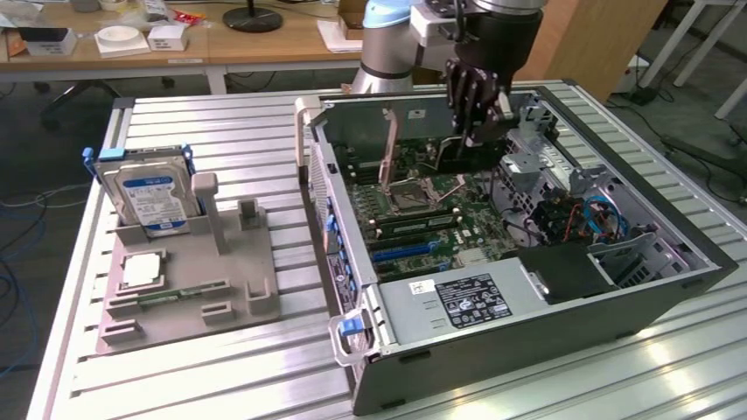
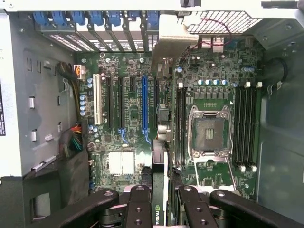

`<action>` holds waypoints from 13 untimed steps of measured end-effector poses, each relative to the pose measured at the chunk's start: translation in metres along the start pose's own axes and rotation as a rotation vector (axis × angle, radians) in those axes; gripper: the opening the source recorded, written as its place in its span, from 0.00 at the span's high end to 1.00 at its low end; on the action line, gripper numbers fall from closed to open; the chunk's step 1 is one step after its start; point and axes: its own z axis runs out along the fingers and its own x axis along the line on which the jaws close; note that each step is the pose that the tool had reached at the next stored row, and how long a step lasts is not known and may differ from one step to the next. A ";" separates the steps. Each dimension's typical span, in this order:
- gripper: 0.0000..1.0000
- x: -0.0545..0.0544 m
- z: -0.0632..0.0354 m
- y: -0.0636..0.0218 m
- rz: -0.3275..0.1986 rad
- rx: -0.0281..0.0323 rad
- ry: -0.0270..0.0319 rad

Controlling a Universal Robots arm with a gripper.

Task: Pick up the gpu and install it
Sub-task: 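Insert the gpu into the slot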

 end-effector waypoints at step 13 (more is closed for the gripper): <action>0.74 0.001 0.0129 0.0021 -0.001 0.0000 0.0000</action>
